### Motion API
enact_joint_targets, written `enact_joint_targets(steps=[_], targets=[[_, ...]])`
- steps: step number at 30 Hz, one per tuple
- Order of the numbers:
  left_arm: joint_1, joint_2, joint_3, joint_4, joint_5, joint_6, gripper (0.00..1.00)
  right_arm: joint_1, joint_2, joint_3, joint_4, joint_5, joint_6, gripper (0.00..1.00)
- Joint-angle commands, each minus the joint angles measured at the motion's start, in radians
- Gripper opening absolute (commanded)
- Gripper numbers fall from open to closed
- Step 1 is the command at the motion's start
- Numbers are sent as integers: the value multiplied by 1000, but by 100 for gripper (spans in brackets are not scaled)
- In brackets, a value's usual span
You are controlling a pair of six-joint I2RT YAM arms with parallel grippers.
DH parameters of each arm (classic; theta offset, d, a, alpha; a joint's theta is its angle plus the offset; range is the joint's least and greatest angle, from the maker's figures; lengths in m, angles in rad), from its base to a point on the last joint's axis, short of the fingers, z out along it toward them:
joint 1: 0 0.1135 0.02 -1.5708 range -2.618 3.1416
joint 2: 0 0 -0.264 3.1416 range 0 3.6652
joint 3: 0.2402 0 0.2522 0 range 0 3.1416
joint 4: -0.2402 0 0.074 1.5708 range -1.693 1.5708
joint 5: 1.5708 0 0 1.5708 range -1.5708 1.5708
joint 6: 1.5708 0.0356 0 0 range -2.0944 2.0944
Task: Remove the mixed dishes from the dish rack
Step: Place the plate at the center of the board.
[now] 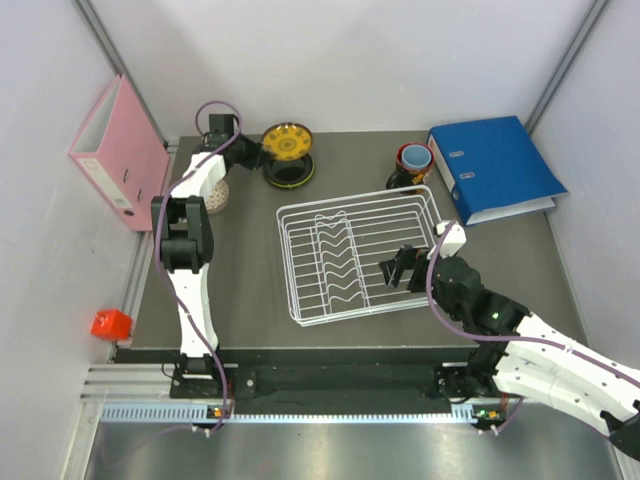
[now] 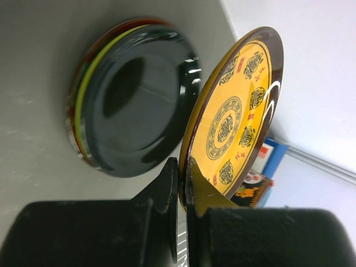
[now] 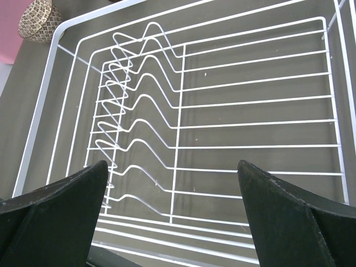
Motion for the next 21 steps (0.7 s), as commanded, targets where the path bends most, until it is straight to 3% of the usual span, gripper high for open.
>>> enact_joint_targets(steps=[1, 12, 21], targets=[[-7, -19, -37, 22, -13, 22, 0, -1, -2, 16, 49, 16, -11, 100], [-7, -16, -156, 66, -12, 31, 0, -1, -12, 13, 39, 13, -9, 100], [-9, 14, -166, 105, 3, 19, 0, -1, -9, 23, 29, 16, -18, 100]])
